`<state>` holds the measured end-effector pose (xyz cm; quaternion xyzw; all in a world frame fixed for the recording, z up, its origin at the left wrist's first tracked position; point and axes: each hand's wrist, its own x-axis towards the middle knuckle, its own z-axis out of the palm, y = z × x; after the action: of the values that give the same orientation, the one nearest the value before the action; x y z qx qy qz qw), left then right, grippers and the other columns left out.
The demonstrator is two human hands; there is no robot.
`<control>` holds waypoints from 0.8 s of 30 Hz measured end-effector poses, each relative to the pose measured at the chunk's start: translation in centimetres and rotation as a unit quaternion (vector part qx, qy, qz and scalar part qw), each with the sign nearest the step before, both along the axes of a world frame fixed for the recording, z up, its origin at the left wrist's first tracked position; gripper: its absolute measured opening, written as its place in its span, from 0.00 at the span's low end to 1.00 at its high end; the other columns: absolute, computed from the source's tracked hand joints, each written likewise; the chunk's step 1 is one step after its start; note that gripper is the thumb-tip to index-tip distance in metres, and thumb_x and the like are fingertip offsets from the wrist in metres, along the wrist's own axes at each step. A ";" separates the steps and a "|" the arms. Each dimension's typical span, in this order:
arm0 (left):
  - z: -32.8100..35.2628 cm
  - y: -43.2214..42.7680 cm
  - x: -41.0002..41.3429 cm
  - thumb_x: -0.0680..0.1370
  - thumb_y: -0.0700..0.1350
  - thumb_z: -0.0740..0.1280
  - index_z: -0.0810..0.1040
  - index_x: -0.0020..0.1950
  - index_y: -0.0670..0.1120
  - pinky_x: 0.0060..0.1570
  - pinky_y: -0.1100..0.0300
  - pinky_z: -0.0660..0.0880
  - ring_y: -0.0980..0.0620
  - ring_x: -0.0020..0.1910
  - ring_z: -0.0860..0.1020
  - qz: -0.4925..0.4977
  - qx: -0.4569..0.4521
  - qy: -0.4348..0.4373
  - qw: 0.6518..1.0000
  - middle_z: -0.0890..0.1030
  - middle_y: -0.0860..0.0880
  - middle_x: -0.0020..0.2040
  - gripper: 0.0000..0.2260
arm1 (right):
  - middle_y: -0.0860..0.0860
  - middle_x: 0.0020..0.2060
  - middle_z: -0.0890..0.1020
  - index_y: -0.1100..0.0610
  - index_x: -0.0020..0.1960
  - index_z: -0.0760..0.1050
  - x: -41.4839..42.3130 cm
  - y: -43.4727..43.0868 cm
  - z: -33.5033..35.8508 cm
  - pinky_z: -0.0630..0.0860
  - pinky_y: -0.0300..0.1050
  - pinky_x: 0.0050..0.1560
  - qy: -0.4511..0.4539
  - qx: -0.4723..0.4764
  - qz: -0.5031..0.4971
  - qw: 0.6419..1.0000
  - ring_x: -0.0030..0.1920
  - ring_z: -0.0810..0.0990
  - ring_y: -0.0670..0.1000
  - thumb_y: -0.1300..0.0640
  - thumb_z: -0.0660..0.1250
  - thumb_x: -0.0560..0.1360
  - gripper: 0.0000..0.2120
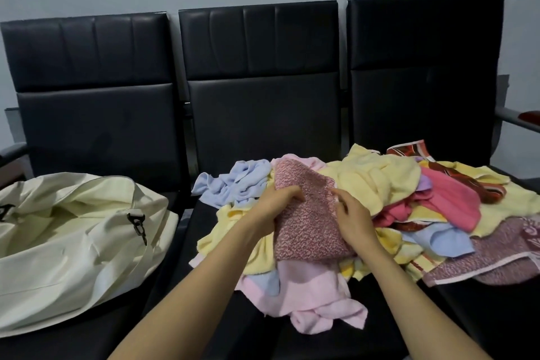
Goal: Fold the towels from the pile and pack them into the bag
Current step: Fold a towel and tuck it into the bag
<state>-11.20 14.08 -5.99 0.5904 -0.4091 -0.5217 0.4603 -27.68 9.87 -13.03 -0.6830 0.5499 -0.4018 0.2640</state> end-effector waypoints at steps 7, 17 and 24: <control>5.0 0.5 3.0 0.73 0.40 0.69 0.76 0.54 0.40 0.53 0.50 0.77 0.45 0.48 0.80 -0.047 -0.006 0.025 0.999 0.81 0.42 0.50 0.10 | 0.49 0.60 0.79 0.50 0.67 0.70 0.8 0.2 2.3 0.72 0.47 0.62 -0.281 0.196 0.131 0.930 0.59 0.78 0.50 0.30 0.59 0.71 0.33; 0.5 0.5 7.2 0.74 0.52 0.72 0.55 0.75 0.45 0.40 0.60 0.75 0.50 0.55 0.73 0.064 -0.068 -0.205 0.974 0.69 0.49 0.59 0.36 | 0.49 0.63 0.79 0.38 0.63 0.75 0.1 0.1 1.6 0.75 0.52 0.61 -0.341 0.106 0.232 0.905 0.64 0.77 0.52 0.46 0.78 0.65 0.28; -1.1 2.4 8.9 0.72 0.34 0.73 0.65 0.73 0.55 0.52 0.57 0.77 0.49 0.58 0.77 -0.071 -0.090 -0.018 0.993 0.73 0.48 0.65 0.34 | 0.48 0.64 0.77 0.41 0.57 0.80 0.2 0.6 1.7 0.75 0.49 0.63 -0.321 0.063 0.201 0.923 0.64 0.76 0.49 0.70 0.67 0.73 0.25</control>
<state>-2.35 16.44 -7.07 0.5254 -0.5039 -0.5030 0.4659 -27.44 10.49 -11.30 -0.5952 0.3112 -0.5031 0.5439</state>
